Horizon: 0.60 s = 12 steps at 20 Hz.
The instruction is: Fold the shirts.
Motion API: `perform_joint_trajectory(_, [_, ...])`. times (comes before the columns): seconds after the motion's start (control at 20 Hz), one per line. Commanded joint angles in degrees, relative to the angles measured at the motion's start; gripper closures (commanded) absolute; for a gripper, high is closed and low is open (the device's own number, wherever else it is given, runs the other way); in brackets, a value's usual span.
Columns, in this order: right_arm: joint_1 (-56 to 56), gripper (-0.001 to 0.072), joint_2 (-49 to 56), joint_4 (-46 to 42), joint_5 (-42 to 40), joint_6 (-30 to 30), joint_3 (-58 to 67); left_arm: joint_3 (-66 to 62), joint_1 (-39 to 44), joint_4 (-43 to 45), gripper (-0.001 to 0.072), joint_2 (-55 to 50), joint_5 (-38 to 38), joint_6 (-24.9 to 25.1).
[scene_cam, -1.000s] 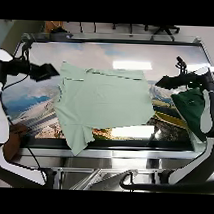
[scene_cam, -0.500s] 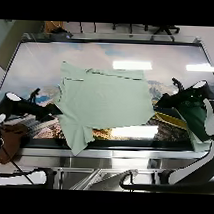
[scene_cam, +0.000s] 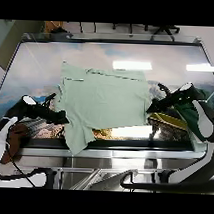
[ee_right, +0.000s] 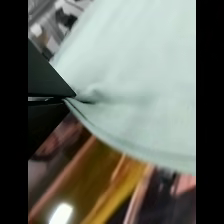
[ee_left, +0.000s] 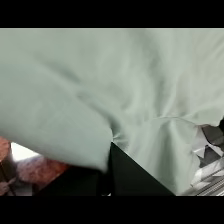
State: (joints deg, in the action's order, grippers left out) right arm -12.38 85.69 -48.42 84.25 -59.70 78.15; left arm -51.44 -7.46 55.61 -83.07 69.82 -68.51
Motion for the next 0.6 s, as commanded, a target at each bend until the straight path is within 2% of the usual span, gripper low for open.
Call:
perform_joint_trajectory(0.0, [0.48, 0.0699, -6.73, 8.83, 1.62, 1.66, 0.09, -7.45, 0.61, -0.09, 0.0692, 2.89, 5.73, -1.18])
perform_joint_trajectory(0.15, [-1.95, 0.0699, -16.63, 14.32, 1.20, 3.74, 3.02, -17.49, -1.11, -0.15, 0.0692, 11.10, 8.96, -4.04])
perform_joint_trajectory(0.3, [-6.54, 0.0700, -26.95, 19.41, -2.80, 5.22, 9.94, -30.08, -3.52, -0.15, 0.0693, 21.29, 10.82, -6.60])
perform_joint_trajectory(0.55, [-12.59, 0.0701, -39.63, 20.13, -12.79, 7.48, 23.37, -49.29, -10.10, -0.09, 0.0692, 36.17, 4.74, -6.99])
